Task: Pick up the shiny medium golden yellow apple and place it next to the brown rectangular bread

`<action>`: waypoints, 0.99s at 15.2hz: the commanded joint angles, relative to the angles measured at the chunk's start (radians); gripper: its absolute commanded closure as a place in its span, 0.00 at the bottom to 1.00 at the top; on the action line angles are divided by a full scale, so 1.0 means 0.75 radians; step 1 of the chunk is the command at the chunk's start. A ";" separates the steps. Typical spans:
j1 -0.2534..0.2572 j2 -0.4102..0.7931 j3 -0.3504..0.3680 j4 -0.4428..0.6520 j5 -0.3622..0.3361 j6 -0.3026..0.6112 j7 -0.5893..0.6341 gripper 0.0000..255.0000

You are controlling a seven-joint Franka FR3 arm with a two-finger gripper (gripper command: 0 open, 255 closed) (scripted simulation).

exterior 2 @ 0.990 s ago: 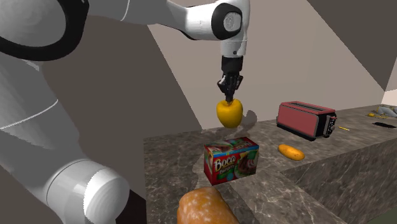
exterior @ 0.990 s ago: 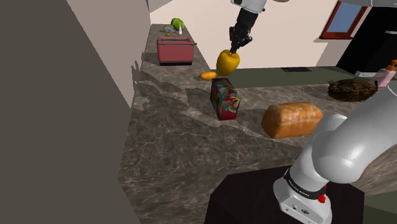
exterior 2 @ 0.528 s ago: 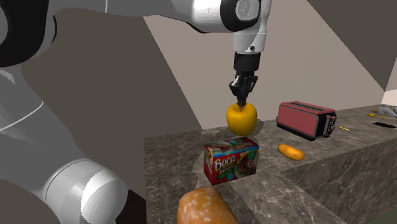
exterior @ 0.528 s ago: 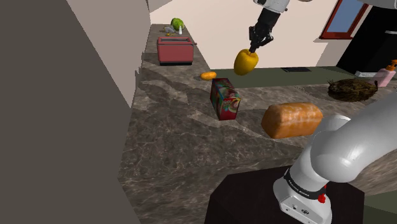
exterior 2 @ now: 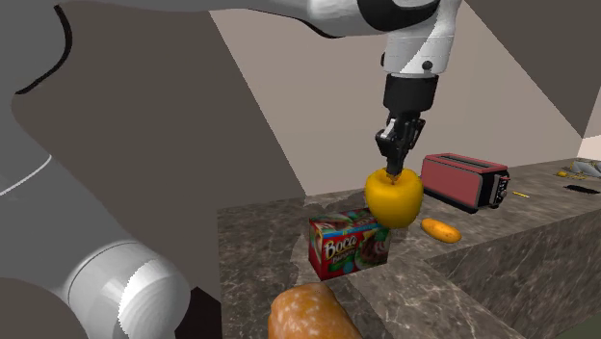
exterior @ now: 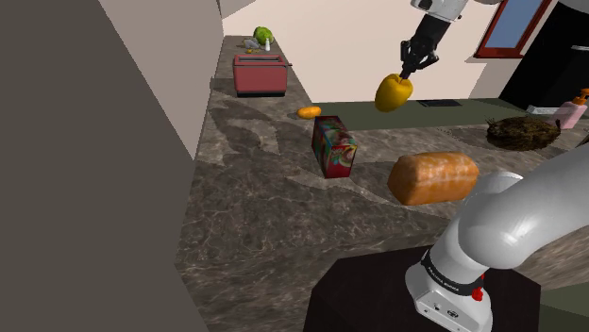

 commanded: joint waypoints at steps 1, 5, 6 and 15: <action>-0.018 -0.011 -0.044 0.007 -0.015 -0.017 -0.060 1.00; -0.044 0.000 -0.157 0.060 -0.033 -0.058 -0.199 1.00; -0.046 -0.004 -0.158 0.039 -0.036 -0.041 -0.199 1.00; -0.065 -0.030 -0.174 -0.140 -0.059 0.115 -0.209 1.00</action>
